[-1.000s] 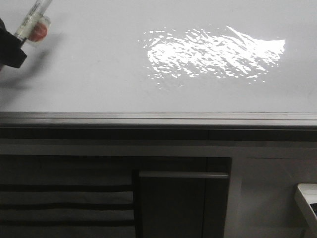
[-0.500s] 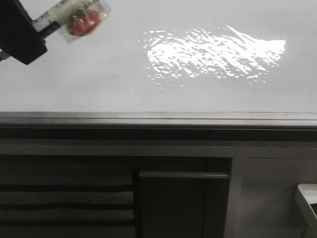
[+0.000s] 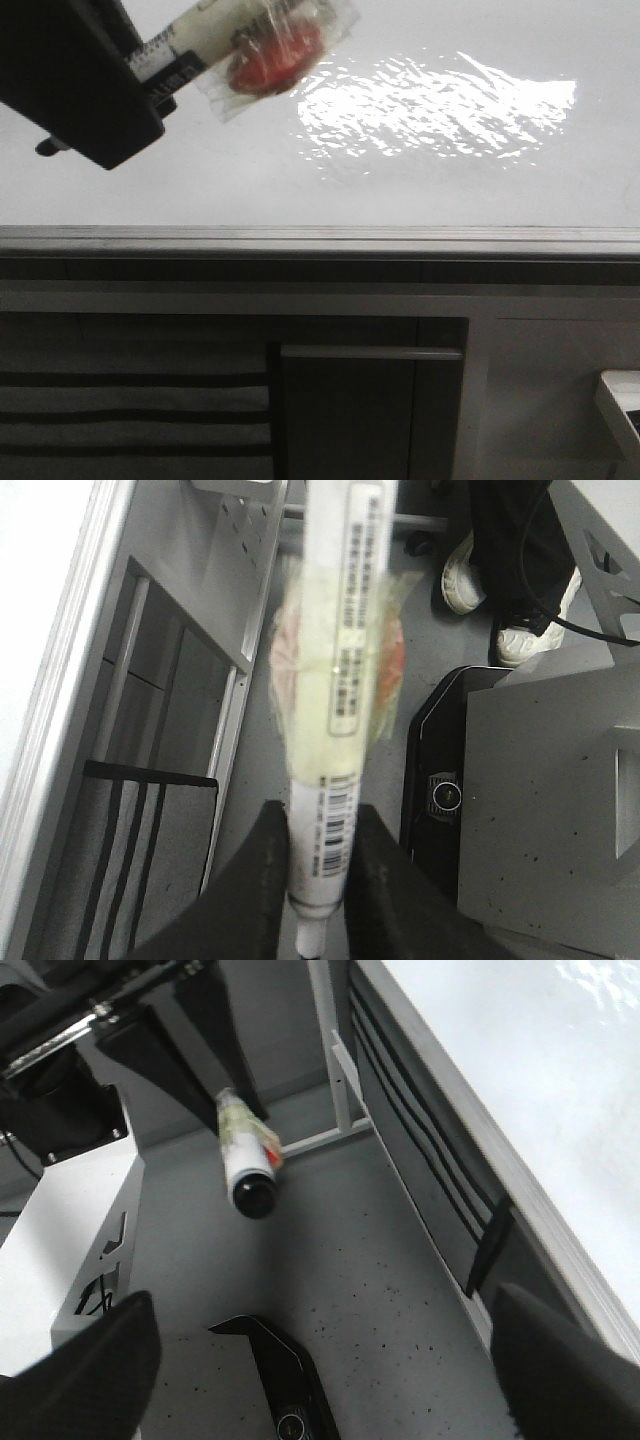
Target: Write number 9 on whiteboard
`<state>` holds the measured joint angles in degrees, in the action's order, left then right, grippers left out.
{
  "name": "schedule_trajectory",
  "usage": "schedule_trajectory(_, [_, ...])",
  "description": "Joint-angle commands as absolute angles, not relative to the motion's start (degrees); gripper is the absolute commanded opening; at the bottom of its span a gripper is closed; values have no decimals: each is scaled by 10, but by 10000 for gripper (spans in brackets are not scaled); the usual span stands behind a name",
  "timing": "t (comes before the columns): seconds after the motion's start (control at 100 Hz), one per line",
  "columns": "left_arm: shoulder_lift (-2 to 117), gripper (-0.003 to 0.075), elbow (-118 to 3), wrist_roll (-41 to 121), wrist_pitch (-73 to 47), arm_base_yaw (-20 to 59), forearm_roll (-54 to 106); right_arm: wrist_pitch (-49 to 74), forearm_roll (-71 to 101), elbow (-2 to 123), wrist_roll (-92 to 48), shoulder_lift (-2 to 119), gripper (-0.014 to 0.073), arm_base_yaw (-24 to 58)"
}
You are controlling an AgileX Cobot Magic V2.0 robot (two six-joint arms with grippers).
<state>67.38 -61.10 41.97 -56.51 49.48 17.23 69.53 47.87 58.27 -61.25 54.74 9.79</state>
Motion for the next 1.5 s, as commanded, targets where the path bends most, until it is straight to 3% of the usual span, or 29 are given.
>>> schedule_trajectory(0.0, [666, -20, -631, 419, -547, 500, 190, 656, 512, 606, -633, 557, 481, 134])
schedule_trajectory(0.39, [666, -20, -631, 419, -546, 500, 189, 570, 455, 637, -638, 658, 443, 307])
schedule_trajectory(0.46, [666, -20, -631, 419, -546, 500, 189, 566, 453, 646, -637, 674, 402, 319])
schedule_trajectory(0.68, [666, -20, -631, 419, -544, 500, 189, 566, 453, 650, -636, 686, 267, 323])
schedule_trajectory(1.49, [666, -18, -631, 419, -535, 500, 191, 559, 447, 650, -636, 686, 21, 333])
